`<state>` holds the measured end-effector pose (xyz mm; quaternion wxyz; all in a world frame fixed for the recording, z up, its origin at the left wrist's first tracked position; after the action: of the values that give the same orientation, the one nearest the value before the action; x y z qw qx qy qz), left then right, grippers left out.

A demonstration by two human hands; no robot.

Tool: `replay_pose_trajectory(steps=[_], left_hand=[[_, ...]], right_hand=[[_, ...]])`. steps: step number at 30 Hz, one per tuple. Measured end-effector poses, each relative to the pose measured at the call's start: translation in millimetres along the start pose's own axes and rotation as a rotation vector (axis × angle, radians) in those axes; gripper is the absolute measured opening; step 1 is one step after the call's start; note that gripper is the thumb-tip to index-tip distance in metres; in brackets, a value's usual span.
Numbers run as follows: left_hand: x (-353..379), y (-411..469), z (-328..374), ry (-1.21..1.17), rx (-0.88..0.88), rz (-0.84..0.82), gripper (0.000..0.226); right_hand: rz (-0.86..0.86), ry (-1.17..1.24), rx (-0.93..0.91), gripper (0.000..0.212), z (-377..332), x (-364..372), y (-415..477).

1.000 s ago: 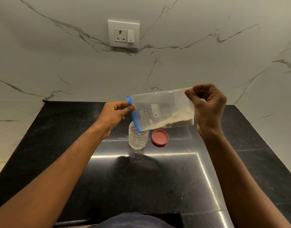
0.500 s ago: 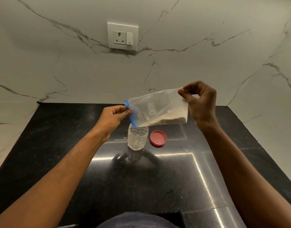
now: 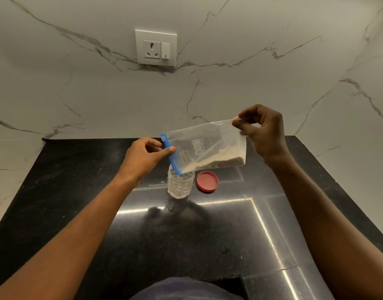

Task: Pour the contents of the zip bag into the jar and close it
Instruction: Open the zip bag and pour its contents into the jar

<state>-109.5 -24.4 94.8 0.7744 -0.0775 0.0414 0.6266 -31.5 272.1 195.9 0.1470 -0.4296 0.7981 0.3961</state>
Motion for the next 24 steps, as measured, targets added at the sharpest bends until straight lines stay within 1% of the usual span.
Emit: replay_pose_trajectory(steps=[2,3,5,6,7,8,10,12,14,17,20,22,23,24], left_hand=[[0,1,16,0.229,0.119,0.05,0.074],[5,0,29,0.346,0.233,0.057,0.081],[24,-2,63,0.51,0.49,0.012,0.082],[38,-2,80,0.551,0.578,-0.042,0.078],[54,-1,96,0.575,0.627,-0.11,0.074],[71,1,109,0.595,0.64,-0.182,0.069],[103,8,126,0.661,0.608,-0.324,0.06],[124,14,133,0.737,0.568,-0.421,0.044],[135,19,134,0.717,0.566,-0.437,0.026],[138,23,130,0.624,0.572,-0.42,0.018],[137,26,123,0.546,0.538,-0.434,0.015],[137,28,120,0.514,0.518,-0.435,0.014],[138,29,119,0.506,0.516,-0.437,0.014],[139,29,119,0.505,0.516,-0.44,0.014]], right_hand=[[0.016,0.002,0.021,0.02,7,-1,-3],[0.022,0.007,0.034,0.019,9,-2,-4],[0.028,0.024,0.06,0.019,14,-3,-7],[0.028,0.036,0.07,0.02,16,-4,-8],[0.027,0.049,0.077,0.02,18,-5,-9],[0.024,0.06,0.082,0.021,19,-6,-10],[0.007,0.081,0.093,0.023,21,-7,-11],[-0.012,0.099,0.112,0.024,22,-6,-12],[-0.027,0.11,0.118,0.026,22,-5,-13],[-0.043,0.151,0.129,0.035,27,-5,-16],[-0.029,0.13,0.165,0.061,41,-4,-27],[-0.115,0.124,0.248,0.077,57,5,-42],[-0.189,0.149,0.286,0.081,65,11,-50],[-0.257,0.192,0.311,0.079,71,18,-57]])
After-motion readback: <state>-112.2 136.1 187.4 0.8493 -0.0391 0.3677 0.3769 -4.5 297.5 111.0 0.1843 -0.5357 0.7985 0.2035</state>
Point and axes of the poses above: each hand's wrist, its own y-axis towards the middle knuckle, its own x-axis out of the palm, z = x × y, the point moved 4 cm from there along y, towards the middle knuckle, and after that the axes turned 10 degrees about -y, right-handed, at the moved point
